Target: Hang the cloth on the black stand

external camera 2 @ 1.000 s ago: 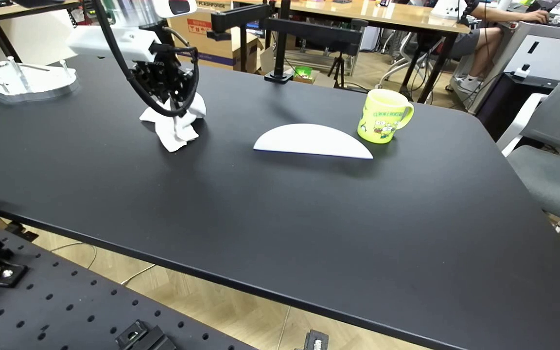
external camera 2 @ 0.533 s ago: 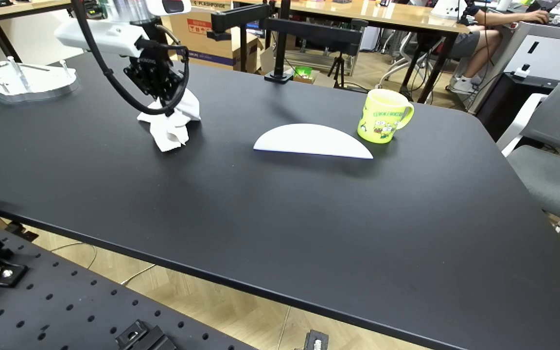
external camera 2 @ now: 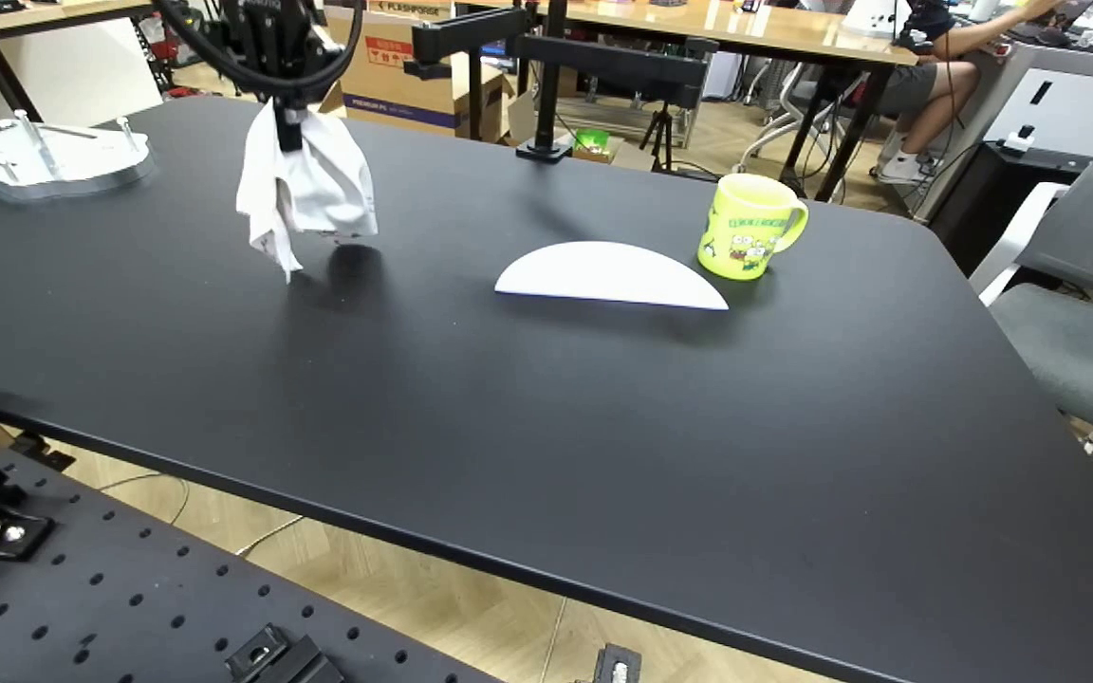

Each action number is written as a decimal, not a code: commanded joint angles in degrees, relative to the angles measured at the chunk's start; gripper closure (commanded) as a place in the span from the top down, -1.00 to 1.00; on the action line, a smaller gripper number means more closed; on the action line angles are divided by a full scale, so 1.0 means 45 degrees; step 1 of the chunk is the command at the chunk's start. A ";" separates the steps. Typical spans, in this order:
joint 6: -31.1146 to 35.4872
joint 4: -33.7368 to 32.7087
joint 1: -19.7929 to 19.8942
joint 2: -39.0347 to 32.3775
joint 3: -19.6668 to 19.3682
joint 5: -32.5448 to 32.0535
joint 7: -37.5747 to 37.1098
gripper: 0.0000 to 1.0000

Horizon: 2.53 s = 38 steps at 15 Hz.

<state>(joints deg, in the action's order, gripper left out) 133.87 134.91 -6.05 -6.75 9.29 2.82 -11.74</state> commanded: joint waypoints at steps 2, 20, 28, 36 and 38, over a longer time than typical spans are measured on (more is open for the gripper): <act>-0.2130 -0.1109 0.0038 0.1559 -0.0525 -0.0643 0.0455 -0.99; -0.2470 -0.2712 0.0980 0.3725 -0.1128 -0.2522 0.0469 -0.99; -0.2287 -0.2413 0.1067 0.2916 -0.1291 -0.2182 0.0667 -0.99; -0.2431 -0.2150 0.0958 0.2130 -0.1306 -0.1851 0.0921 -0.99; -0.2452 -0.2070 0.0944 0.2036 -0.1310 -0.1798 0.0986 -0.99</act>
<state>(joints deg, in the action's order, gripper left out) 123.96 125.22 -1.39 2.33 3.79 -6.37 -8.22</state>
